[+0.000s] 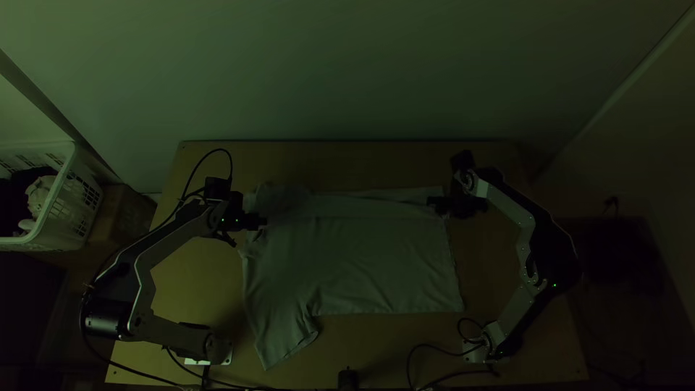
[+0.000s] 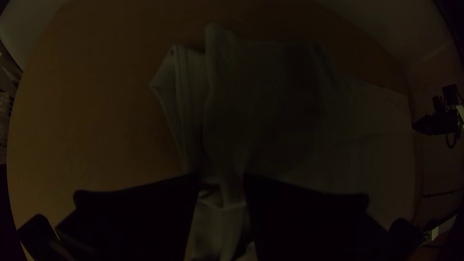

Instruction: Fold the t-shirt

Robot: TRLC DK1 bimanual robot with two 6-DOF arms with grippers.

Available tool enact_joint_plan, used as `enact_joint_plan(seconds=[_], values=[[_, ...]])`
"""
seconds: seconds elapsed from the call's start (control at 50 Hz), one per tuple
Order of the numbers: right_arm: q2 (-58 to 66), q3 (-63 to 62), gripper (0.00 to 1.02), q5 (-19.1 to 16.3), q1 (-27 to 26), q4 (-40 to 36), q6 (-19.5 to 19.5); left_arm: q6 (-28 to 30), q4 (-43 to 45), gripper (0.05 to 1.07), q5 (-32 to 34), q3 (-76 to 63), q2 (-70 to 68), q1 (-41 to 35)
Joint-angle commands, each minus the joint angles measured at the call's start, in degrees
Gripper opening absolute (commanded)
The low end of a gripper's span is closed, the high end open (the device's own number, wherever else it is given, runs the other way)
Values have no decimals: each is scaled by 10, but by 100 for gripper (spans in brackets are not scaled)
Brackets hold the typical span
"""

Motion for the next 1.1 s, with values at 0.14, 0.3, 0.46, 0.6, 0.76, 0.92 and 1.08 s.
enact_joint_plan(seconds=[0.14,0.3,0.46,0.6,0.76,0.92,1.08], values=[[-74,-26,99,5,-4,-12,-10,4,-27,102,5,-1,-69,-4],[-125,-32,98,5,-14,-34,-6,12,-49,102,5,10,-109,-2],[-181,-39,98,8,-20,-59,-11,20,-139,102,13,32,-116,4],[-228,-42,98,8,-25,-91,-10,41,-200,102,14,31,-150,5],[-263,-47,98,8,-26,-138,-4,43,-281,102,18,21,-205,-9],[-282,-64,98,5,-18,-167,45,-5,-377,102,18,-1,-243,-17],[-286,-71,98,3,11,-203,74,-59,-416,102,18,-19,-297,-12]])
